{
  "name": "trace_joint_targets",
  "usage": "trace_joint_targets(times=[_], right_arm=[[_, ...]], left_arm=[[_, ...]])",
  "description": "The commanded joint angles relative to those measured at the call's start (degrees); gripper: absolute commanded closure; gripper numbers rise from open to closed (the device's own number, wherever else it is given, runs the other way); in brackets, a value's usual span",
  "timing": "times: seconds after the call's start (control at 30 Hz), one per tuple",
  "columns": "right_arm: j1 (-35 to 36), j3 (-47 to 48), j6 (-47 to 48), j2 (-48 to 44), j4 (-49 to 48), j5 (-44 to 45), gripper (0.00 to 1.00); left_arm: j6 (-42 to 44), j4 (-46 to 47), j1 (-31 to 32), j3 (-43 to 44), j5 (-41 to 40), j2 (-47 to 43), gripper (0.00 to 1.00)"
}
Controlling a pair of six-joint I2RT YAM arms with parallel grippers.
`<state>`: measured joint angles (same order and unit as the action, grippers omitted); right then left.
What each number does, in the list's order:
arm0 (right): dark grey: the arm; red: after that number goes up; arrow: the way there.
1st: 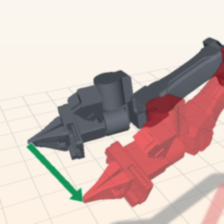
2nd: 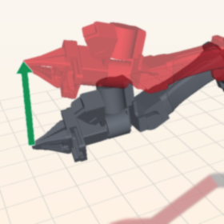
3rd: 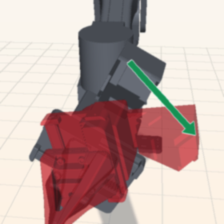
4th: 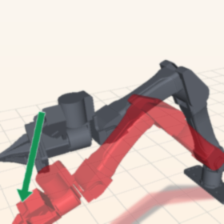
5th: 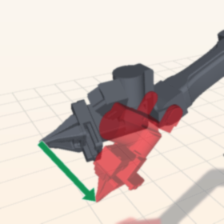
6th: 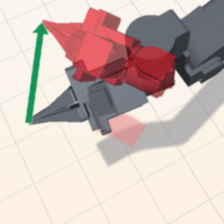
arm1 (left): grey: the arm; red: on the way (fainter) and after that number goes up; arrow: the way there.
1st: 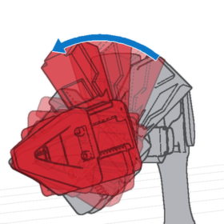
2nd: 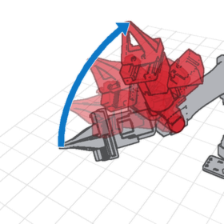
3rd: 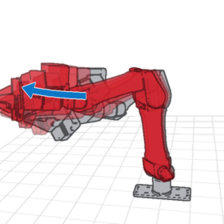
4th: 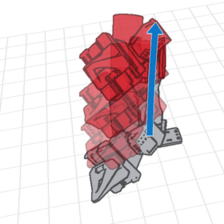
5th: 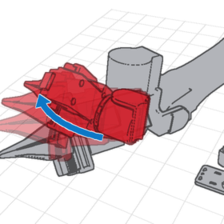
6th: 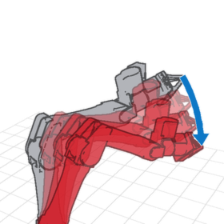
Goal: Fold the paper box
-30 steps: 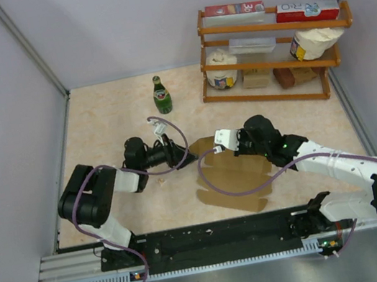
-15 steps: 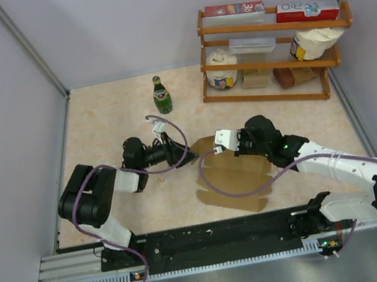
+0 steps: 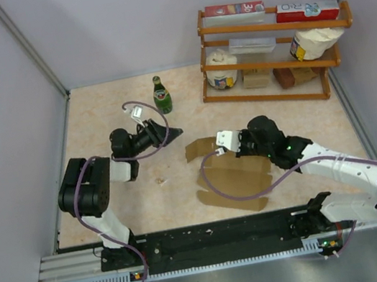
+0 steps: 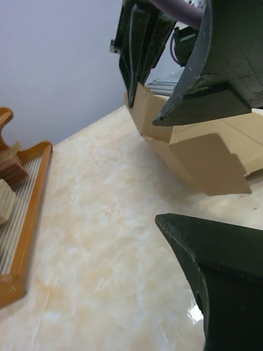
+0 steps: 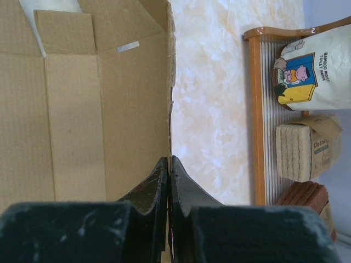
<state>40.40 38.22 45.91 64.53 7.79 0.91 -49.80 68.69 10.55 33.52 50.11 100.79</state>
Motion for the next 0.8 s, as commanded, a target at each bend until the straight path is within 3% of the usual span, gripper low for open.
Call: trace_joint_targets(times=[0.0, 0.13, 0.27, 0.53, 0.77], right_arm=[[0.99, -0.6, 1.11, -2.48, -1.64, -2.31, 1.0], [1.17, -1.48, 1.9, -3.18, -2.69, -2.66, 1.0], [1.17, -2.44, 2.34, -4.06, -4.63, -3.02, 1.0], [1.35, -2.88, 3.92, -3.98, -7.26, 1.11, 1.0], [2.57, -4.46, 6.82, -3.63, -11.48, 2.34, 1.0]], left_arm=[[8.21, -13.72, 0.35, 4.8, -3.61, -0.68, 0.32], [17.09, -25.86, 2.54, 7.17, -5.01, -1.74, 0.34], [21.84, -30.62, 6.06, 7.09, -5.55, -2.35, 0.37], [24.75, -29.14, 9.23, 3.23, -4.67, -3.93, 0.49], [25.37, -26.68, 9.49, -0.11, -4.23, -7.01, 0.52]])
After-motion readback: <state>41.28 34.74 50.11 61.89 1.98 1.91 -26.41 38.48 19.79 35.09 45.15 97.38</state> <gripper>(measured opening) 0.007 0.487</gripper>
